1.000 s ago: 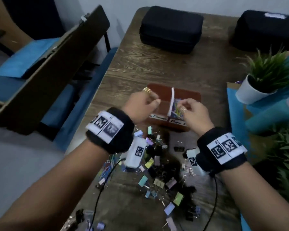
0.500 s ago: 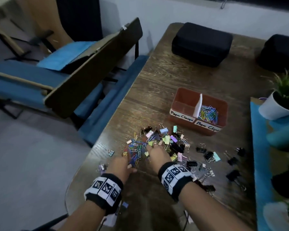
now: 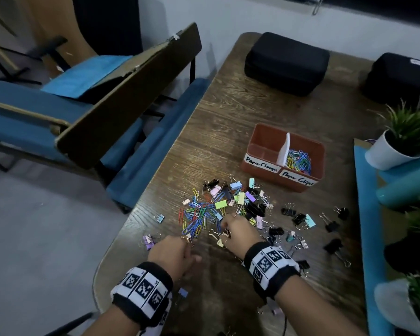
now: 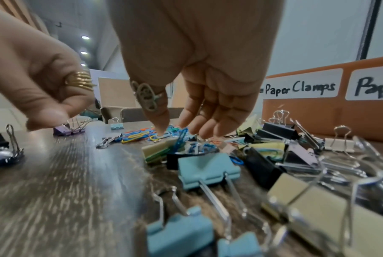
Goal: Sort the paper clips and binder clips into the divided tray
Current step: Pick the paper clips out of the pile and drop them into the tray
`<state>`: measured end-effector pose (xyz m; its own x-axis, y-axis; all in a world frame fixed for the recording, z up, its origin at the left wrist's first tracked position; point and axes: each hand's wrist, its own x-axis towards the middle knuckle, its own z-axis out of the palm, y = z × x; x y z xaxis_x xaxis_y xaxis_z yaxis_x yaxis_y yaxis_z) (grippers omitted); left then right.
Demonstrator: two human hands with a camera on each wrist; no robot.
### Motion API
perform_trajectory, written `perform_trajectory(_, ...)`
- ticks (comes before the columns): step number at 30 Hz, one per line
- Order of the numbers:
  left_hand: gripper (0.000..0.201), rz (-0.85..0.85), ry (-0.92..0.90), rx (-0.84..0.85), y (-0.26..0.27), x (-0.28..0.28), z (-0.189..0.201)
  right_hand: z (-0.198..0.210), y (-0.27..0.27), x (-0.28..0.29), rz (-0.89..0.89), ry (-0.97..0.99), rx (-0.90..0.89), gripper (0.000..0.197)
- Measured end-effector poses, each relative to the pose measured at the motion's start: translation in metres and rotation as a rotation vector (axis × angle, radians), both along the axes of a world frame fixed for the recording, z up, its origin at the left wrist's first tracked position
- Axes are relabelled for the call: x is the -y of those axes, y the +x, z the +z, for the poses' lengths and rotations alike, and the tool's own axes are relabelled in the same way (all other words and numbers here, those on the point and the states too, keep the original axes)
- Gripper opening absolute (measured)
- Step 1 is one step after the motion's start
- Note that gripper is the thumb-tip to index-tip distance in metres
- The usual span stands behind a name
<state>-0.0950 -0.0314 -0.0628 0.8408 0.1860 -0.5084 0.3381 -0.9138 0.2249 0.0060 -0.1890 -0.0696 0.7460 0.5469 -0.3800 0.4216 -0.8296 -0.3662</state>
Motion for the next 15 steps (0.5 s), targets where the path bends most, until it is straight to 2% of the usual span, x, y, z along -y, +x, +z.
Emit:
perform_trajectory(3,0.03,0.072,-0.007,0.121,0.02,-0.008,0.009,-0.001,-0.002,-0.003,0.045,-0.074,0.036,0.045)
perform_trajectory(5,0.022,0.097,-0.019,0.187,0.038,-0.018,0.004,0.0,-0.006,-0.005,0.087,-0.134,0.061,0.043)
perform_trajectory(8,0.022,0.059,0.017,0.248,0.067,-0.029,-0.013,0.001,-0.015,-0.006,0.099,-0.128,0.077,0.034)
perform_trajectory(12,0.019,0.076,-0.045,0.208,0.094,-0.035,-0.018,0.002,-0.028,0.005,0.036,-0.005,0.021,0.039)
perform_trajectory(15,0.022,0.099,-0.061,0.148,0.103,-0.04,-0.019,0.003,-0.034,0.03,-0.032,0.086,-0.099,0.031)
